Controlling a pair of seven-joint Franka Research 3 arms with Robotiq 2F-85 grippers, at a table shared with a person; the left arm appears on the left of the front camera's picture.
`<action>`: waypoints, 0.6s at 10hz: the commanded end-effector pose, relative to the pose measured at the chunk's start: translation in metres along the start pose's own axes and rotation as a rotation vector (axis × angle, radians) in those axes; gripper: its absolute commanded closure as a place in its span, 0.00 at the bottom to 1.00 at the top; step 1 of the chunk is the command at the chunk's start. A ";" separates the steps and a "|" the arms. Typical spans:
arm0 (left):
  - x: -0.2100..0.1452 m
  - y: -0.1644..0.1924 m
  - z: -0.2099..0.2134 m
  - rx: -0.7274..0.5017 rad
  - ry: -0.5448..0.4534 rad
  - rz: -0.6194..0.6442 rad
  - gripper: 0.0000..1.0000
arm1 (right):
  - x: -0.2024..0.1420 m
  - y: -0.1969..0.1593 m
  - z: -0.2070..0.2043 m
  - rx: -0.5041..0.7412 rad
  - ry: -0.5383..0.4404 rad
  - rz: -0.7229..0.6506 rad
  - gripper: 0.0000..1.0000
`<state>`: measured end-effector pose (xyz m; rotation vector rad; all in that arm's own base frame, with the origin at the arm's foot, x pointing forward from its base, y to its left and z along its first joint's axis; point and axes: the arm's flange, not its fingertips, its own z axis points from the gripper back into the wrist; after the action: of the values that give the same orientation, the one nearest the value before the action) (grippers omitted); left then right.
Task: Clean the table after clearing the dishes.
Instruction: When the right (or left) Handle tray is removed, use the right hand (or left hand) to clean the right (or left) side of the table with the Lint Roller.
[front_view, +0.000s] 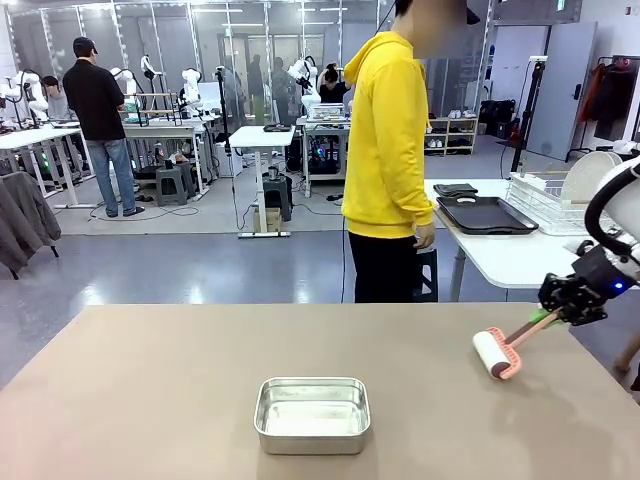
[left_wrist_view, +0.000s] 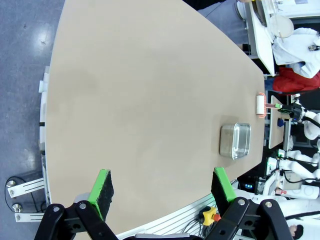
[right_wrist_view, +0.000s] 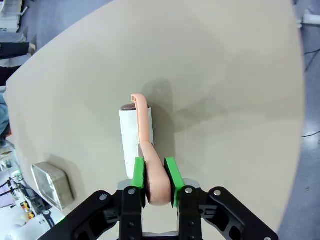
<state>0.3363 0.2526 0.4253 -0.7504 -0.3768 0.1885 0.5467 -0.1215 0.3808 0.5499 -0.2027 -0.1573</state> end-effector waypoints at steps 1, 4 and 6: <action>-0.001 -0.001 0.002 -0.006 -0.001 0.000 0.00 | 0.003 -0.043 -0.011 -0.199 0.027 0.009 0.78; -0.001 -0.001 0.002 -0.006 -0.001 0.000 0.00 | 0.005 -0.068 0.010 -0.295 0.050 -0.065 0.78; -0.001 -0.001 0.002 -0.006 -0.001 0.000 0.00 | 0.004 -0.065 0.024 -0.248 0.019 -0.069 0.78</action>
<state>0.3363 0.2527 0.4253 -0.7505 -0.3769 0.1886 0.5435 -0.1843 0.4057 0.3966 -0.1944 -0.2335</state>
